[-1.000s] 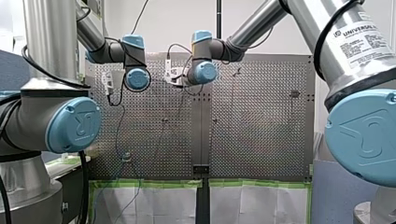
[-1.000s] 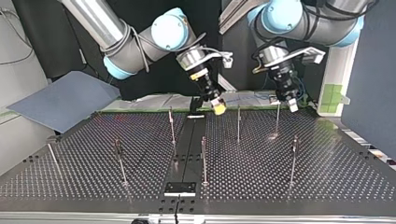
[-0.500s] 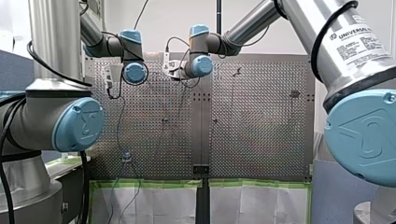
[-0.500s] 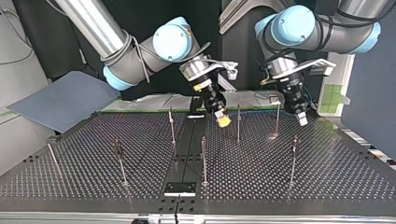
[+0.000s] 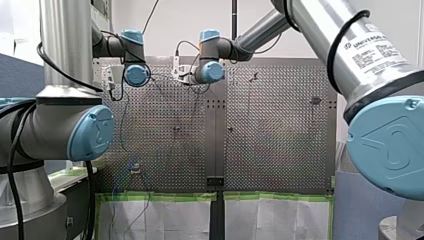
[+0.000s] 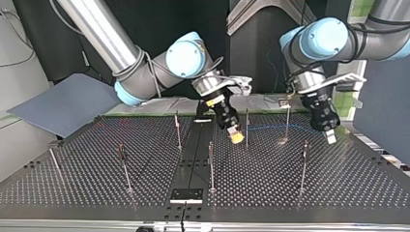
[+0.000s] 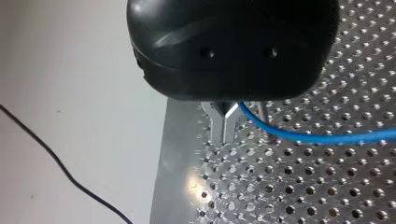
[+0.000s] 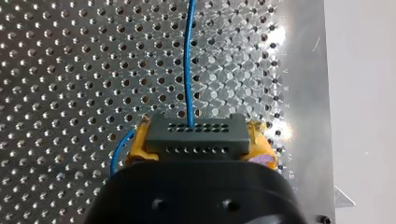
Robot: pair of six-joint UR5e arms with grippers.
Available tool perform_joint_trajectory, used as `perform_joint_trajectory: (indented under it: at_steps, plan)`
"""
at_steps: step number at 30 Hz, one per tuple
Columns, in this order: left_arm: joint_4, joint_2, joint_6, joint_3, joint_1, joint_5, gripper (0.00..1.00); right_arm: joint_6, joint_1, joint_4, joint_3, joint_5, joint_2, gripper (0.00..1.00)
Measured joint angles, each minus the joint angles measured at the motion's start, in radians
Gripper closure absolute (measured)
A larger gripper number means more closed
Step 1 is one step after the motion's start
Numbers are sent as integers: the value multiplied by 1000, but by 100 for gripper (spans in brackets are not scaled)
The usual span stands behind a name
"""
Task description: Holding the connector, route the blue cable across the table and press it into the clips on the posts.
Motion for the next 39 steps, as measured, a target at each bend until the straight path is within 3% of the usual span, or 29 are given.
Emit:
perform_joint_trajectory:
  at_steps: [8, 15, 31, 39]
  plan:
    - [-2, -35, -13, 14, 16, 67, 100, 1, 4, 9, -71, -3, 12, 100]
    - [-1, -64, -19, 30, 30, 84, 100, 1, 2, 17, -121, -12, 27, 100]
    - [22, -97, -50, 61, 73, 136, 100, 1, -4, 18, -152, -14, 63, 100]
    - [-14, -97, -45, 60, 74, 137, 100, 1, 11, 23, -164, -15, 64, 100]
